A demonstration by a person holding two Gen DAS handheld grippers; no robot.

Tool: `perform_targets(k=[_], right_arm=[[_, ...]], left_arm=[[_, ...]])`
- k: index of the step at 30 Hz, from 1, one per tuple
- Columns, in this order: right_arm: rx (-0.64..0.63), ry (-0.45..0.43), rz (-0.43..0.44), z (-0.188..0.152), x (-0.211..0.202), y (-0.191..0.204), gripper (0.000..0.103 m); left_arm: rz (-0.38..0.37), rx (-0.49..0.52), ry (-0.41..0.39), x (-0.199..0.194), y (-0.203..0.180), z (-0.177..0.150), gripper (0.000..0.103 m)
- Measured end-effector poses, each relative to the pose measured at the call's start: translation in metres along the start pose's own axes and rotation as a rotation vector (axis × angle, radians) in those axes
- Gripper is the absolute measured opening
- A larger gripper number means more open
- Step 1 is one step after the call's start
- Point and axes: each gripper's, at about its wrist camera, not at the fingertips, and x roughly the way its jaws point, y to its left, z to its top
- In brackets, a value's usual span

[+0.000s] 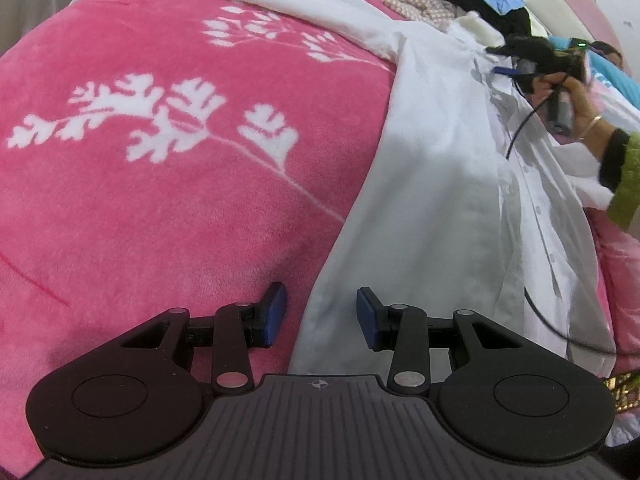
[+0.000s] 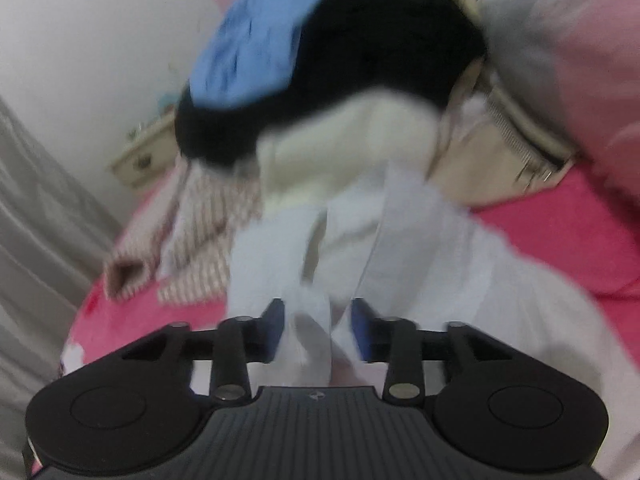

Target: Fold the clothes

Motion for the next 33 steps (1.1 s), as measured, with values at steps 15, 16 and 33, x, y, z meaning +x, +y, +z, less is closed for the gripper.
perform_targets(k=[15,16,33], right_arm=[[-0.028,0.319,0.293,-0.049,-0.165,0.015,0.051],[-0.022,0.364,0.262,-0.069,-0.162,0.020,0.051],[-0.883,0.600,-0.058,-0.276,-0.144,0.121,0.030]], left_arm=[[-0.046,-0.029,0.028,0.000,0.009,0.004,0.039],[-0.047,-0.034,0.023,-0.001,0.009,0.004,0.039],[-0.071,-0.065,0.009,-0.003,0.015,0.002,0.037]])
